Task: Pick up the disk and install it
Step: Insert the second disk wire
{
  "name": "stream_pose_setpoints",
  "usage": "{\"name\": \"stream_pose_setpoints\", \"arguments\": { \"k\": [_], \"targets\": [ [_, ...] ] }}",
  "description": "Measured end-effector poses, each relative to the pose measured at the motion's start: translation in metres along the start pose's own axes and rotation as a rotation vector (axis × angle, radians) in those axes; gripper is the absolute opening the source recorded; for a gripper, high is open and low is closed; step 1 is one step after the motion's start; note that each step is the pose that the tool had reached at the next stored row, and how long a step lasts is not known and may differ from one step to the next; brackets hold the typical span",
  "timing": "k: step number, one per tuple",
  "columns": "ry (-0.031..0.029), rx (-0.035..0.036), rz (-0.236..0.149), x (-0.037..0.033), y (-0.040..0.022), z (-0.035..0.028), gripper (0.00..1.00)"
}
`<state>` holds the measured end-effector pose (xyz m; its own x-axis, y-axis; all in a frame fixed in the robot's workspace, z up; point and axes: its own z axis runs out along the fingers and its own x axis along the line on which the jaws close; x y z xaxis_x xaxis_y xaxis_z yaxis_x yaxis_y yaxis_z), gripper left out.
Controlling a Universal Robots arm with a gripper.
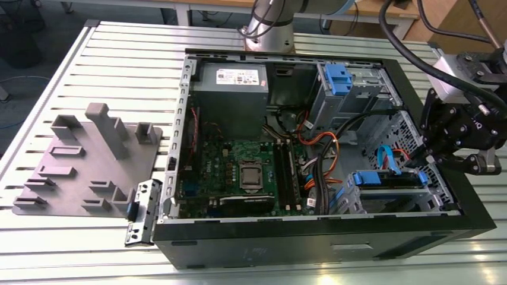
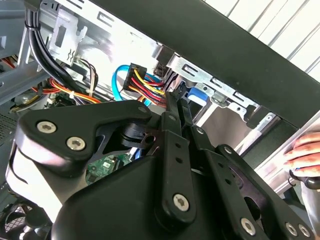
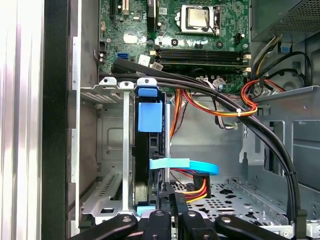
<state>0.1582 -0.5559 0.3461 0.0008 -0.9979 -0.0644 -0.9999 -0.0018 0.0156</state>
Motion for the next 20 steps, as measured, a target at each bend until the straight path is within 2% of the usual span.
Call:
{"name": "stream_pose_setpoints", "arguments": {
  "k": [8, 20],
  "targets": [
    [0.0001, 0.0000, 0.000, 0.0044, 0.0000, -0.0003, 0.16],
    [0.0000, 0.0025, 0.000, 0.0117, 0.0039, -0.0007, 0.16]
  ]
}}
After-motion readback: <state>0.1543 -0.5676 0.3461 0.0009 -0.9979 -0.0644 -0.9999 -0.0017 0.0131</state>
